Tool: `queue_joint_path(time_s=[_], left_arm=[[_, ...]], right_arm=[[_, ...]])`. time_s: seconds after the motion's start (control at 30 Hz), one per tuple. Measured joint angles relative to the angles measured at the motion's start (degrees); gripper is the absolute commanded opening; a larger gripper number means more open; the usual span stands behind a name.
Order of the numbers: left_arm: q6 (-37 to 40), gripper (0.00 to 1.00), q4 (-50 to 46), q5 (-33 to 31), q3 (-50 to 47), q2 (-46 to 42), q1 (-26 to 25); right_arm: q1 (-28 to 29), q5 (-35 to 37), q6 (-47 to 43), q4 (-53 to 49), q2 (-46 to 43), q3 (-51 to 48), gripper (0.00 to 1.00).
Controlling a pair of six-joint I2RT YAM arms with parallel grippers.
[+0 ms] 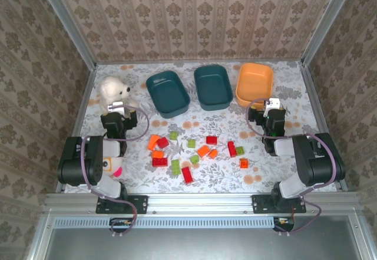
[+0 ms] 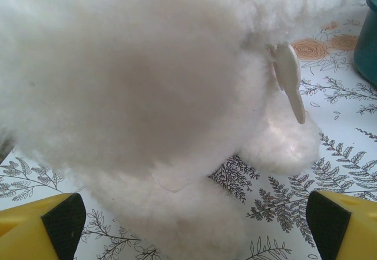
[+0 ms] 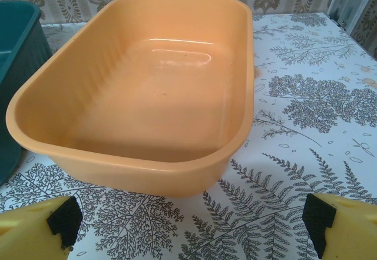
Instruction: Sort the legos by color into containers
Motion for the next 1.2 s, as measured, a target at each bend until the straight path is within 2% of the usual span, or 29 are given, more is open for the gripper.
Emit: queue_joint_path(time_s=[0.23, 0.33, 0.57, 0.67, 0.77, 0.83, 0.93, 1.07, 1.2], left_arm=[[0.0, 1.00, 0.2, 0.0, 0.0, 0.0, 0.0], [1.0, 1.00, -0.7, -1.9, 0.0, -1.5, -1.7], [6.0, 1.00, -10.3, -11.6, 2.2, -19.3, -16.0], [7.1, 1.00, -15.6, -15.8, 6.1, -25.9, -22.2], [7.6, 1.00, -20.8, -18.9, 10.9, -30.8, -28.5], [3.4, 1.00, -27.0, -20.9, 14.9, -33.0, -30.9], [-12.1, 1.00, -47.6, -21.9, 25.1, -34.8, -29.8], [-25.4, 1.00, -63.3, -15.2, 31.2, -37.2, -25.3], [-30.8, 1.00, -74.3, -7.7, 31.5, -36.7, -26.2]], right_arm=[[0.0, -0.1, 0.0, 0.0, 0.0, 0.0, 1.00], [0.1, 0.2, 0.0, -1.4, -1.1, 0.0, 1.00], [3.8, 6.4, -0.1, -17.7, -20.7, 5.8, 1.00], [7.8, 9.9, 0.4, -29.2, -27.5, 16.6, 1.00], [10.1, 11.8, 8.9, -46.6, -29.4, 34.0, 1.00], [9.7, 12.4, 18.8, -60.2, -29.3, 45.7, 1.00], [7.8, 8.7, 26.4, -73.0, -30.9, 50.2, 1.00], [8.9, 4.7, 31.0, -90.9, -28.5, 50.4, 0.97], [15.3, 2.1, 33.1, -105.3, -24.6, 50.1, 0.90]])
